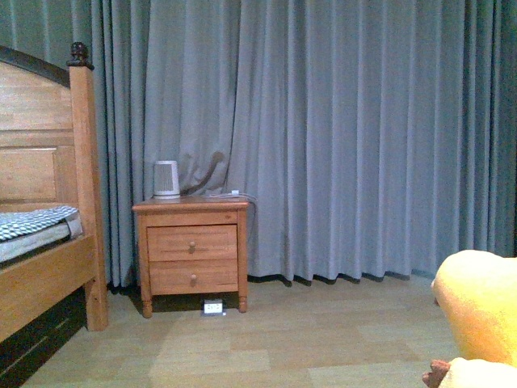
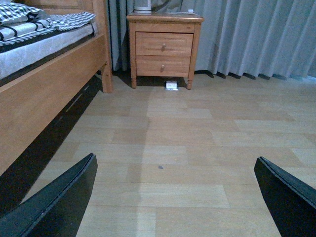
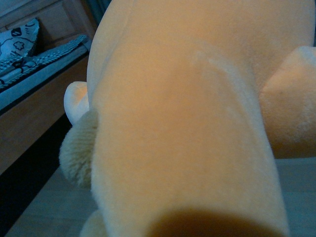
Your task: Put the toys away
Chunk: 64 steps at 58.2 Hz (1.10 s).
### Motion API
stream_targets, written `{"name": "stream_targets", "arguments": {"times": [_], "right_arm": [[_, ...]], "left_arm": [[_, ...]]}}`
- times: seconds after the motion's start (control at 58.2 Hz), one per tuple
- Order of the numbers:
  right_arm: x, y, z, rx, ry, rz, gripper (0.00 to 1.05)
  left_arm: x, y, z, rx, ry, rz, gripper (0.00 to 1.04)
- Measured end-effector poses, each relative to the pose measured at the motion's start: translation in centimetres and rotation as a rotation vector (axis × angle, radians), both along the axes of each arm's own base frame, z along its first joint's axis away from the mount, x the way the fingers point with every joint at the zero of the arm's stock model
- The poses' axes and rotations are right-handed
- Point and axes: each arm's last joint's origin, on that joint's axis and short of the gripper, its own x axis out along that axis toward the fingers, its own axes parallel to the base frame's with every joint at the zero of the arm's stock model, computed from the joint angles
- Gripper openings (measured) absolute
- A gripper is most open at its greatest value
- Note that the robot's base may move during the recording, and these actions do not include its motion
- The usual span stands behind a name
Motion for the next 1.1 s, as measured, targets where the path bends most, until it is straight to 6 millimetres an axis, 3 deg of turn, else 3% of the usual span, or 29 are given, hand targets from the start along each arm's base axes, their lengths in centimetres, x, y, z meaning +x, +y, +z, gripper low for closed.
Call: {"name": "stream_targets", "arguments": {"times": [1.099], "right_arm": [[0.0,0.0,0.0,0.0,0.0,0.0,0.19]], "left_arm": [[0.0,0.0,0.0,0.0,0.0,0.0,0.99]]}}
